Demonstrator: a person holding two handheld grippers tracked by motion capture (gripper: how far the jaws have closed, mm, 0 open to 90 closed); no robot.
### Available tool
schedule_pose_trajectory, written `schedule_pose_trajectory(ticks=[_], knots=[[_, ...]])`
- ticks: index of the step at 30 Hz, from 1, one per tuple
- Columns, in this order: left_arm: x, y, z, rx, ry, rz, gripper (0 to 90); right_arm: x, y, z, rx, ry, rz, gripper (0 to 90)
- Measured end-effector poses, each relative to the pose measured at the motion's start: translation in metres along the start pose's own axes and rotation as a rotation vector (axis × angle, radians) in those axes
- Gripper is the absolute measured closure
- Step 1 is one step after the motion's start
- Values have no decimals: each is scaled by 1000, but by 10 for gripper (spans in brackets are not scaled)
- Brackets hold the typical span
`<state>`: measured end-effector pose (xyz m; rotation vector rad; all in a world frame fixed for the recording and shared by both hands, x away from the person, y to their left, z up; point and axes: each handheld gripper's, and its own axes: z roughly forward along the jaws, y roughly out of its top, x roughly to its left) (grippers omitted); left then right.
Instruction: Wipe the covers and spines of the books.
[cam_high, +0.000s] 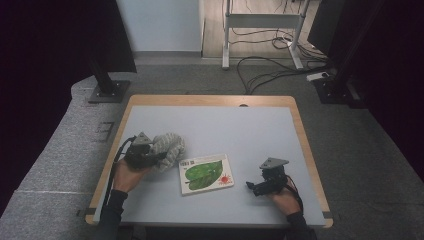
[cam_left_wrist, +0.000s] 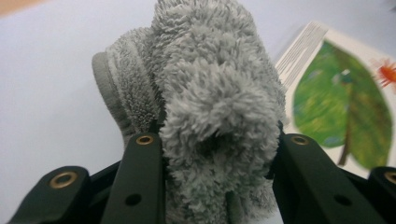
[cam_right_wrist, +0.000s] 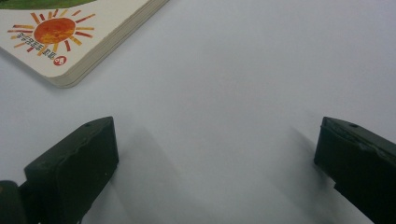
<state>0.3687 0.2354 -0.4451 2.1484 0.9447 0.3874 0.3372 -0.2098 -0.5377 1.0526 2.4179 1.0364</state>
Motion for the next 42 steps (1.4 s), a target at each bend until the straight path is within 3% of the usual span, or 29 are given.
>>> schedule_pose_trajectory(ticks=[7, 20, 28, 42], knots=[[-17, 10, 10, 0, -75, 18, 633, 0, 0, 0, 0, 0, 0, 0], [-36, 0, 52, 121, -84, 86, 625, 0, 0, 0, 0, 0, 0, 0], [-41, 1, 61, 114, -111, 94, 625, 0, 0, 0, 0, 0, 0, 0], [-56, 20, 85, 116, -159, 107, 625, 0, 0, 0, 0, 0, 0, 0]])
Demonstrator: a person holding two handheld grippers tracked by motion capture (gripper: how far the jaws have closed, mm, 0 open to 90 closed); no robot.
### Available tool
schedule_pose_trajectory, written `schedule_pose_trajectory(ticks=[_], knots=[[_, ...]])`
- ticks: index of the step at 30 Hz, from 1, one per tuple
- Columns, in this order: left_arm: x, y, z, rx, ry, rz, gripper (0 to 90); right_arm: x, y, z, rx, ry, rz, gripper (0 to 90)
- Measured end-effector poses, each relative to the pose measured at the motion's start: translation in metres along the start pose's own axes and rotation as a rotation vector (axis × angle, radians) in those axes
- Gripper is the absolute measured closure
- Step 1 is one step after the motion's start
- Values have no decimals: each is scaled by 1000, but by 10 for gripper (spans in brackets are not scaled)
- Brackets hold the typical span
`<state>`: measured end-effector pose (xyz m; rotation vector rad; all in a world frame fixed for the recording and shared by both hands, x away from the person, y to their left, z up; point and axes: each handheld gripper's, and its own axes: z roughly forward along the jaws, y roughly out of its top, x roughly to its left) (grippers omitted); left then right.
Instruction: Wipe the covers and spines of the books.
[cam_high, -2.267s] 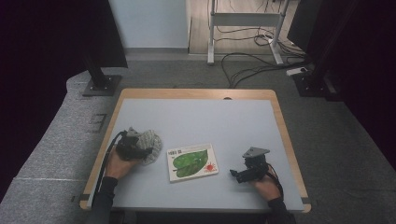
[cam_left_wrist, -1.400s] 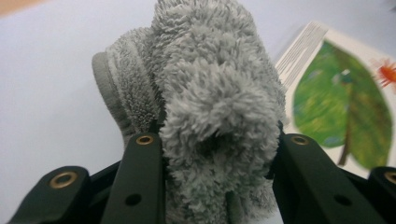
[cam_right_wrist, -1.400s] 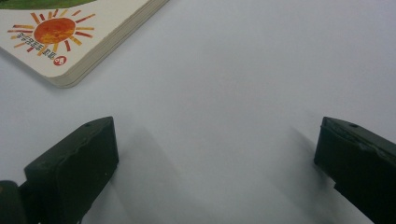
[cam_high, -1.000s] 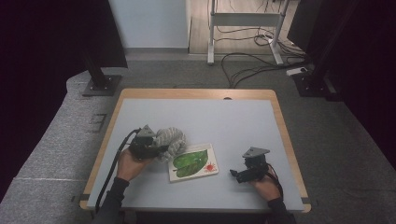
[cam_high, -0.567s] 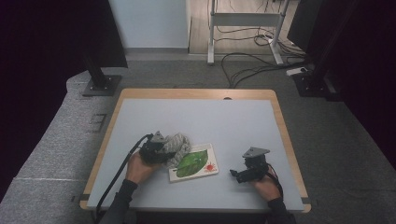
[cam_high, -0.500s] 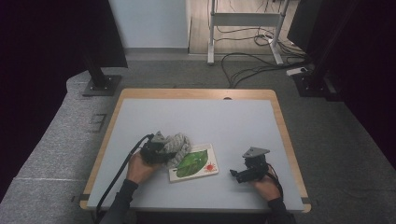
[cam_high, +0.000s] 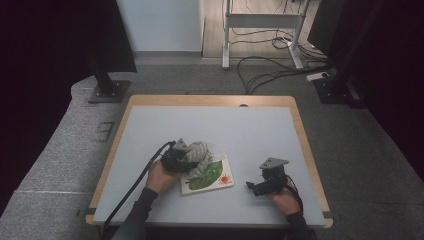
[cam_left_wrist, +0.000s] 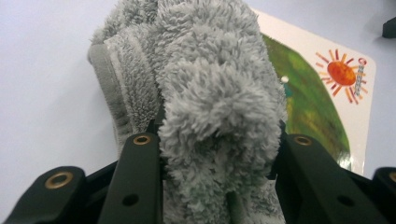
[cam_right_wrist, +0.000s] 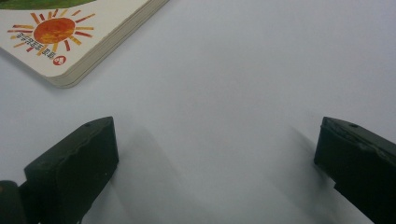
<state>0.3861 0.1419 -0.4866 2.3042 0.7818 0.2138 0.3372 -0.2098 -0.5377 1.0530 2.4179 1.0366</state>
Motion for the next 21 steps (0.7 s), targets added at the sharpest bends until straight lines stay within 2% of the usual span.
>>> schedule_pose_trajectory(ticks=[14, 21], knots=[[-12, 28, 27, 2, -40, 29, 625, 0, 0, 0, 0, -1, 1, 0], [-17, 40, 41, -5, -60, 30, 625, 0, 0, 0, 0, -1, 1, 0]])
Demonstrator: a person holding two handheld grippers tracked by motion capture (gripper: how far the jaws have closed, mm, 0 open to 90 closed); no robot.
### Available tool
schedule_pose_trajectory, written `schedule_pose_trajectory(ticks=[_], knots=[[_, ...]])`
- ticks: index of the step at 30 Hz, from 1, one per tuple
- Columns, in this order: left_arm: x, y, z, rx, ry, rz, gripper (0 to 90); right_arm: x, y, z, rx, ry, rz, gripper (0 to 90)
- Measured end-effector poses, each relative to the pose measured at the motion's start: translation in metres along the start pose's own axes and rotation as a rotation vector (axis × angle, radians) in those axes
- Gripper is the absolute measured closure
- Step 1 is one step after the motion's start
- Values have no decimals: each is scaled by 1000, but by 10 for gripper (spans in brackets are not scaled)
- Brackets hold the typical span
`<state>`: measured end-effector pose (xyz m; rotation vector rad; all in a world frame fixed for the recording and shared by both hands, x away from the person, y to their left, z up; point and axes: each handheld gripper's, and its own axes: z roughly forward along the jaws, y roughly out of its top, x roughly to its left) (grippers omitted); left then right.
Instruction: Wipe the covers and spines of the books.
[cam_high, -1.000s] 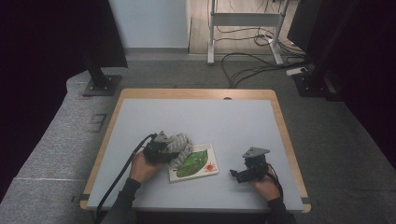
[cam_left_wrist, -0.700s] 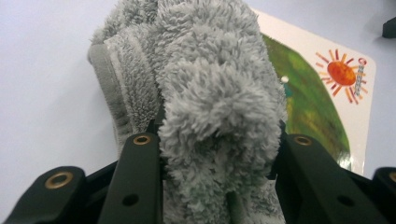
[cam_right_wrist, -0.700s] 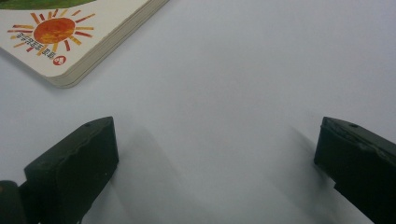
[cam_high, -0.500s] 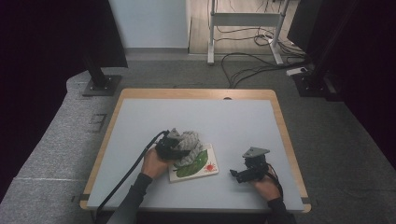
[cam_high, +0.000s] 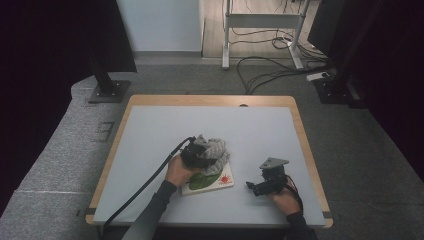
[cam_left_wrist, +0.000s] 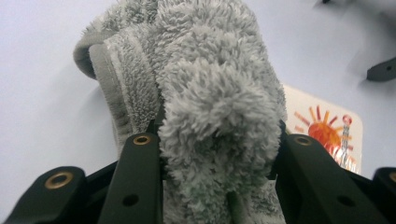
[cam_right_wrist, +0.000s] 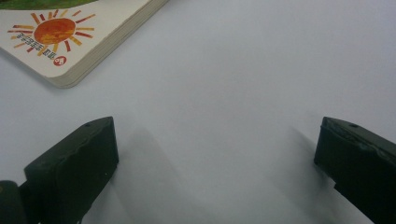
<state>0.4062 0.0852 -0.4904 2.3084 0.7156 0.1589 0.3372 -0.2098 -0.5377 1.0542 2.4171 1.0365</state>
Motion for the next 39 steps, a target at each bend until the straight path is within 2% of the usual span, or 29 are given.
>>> schedule_pose_trajectory(ticks=[8, 13, 27, 39], knots=[[-8, 11, 13, -3, -22, 10, 625, 0, 0, 0, 0, 1, 0, 0], [-19, 14, 18, 2, -39, 43, 624, 0, 0, 0, 1, 0, 0, 0], [-46, 8, 18, 14, -77, 96, 618, 0, 0, 0, 0, 0, 0, 0], [-60, -2, 12, 15, -105, 127, 616, 0, 0, 0, 0, 0, -1, 0]])
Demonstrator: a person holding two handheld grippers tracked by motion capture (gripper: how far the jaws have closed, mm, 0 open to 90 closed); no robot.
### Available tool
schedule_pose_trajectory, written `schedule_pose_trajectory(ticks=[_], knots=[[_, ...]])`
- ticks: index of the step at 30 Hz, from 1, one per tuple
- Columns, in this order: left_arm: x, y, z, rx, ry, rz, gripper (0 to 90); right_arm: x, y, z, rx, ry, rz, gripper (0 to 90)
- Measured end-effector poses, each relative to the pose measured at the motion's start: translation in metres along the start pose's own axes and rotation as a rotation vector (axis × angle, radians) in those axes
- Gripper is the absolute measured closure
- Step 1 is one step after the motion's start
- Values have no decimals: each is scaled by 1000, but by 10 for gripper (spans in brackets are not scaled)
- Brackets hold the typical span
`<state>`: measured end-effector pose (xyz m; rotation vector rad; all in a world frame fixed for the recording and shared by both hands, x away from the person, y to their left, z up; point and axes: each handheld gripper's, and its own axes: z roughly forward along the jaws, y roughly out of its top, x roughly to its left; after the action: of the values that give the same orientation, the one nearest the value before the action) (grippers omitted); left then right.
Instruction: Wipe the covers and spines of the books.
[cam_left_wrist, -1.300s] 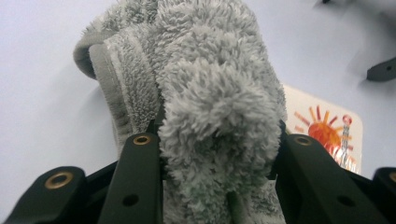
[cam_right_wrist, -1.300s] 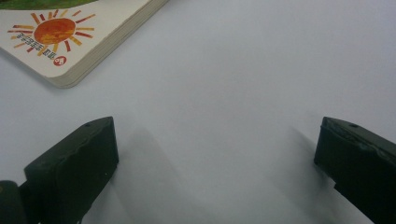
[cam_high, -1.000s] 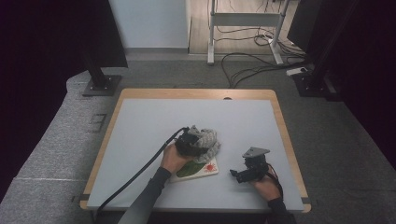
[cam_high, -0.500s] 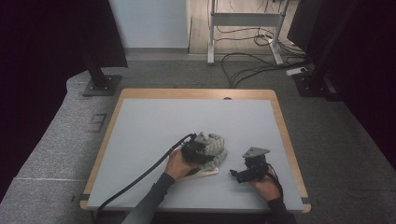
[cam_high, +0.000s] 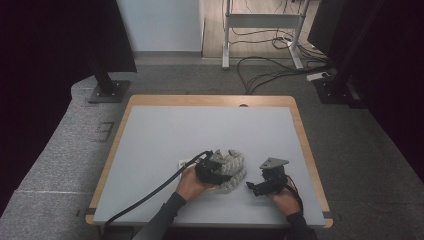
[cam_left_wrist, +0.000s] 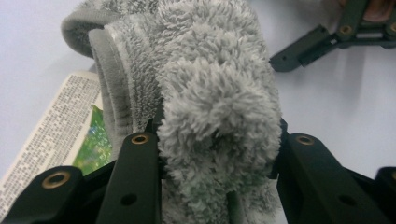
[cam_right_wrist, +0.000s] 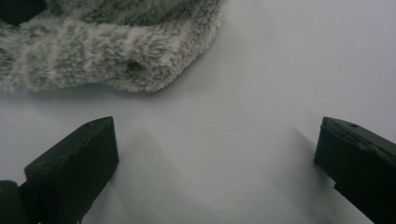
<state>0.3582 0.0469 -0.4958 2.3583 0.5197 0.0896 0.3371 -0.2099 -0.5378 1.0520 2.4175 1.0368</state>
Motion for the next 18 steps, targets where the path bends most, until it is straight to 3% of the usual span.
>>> schedule_pose_trajectory(ticks=[11, 18], knots=[[1, -11, -10, 0, -6, 6, 616, 0, 0, 0, 0, 0, 0, 0], [5, -22, -20, -3, 2, -11, 615, 0, 0, 0, 0, 0, 0, 0]])
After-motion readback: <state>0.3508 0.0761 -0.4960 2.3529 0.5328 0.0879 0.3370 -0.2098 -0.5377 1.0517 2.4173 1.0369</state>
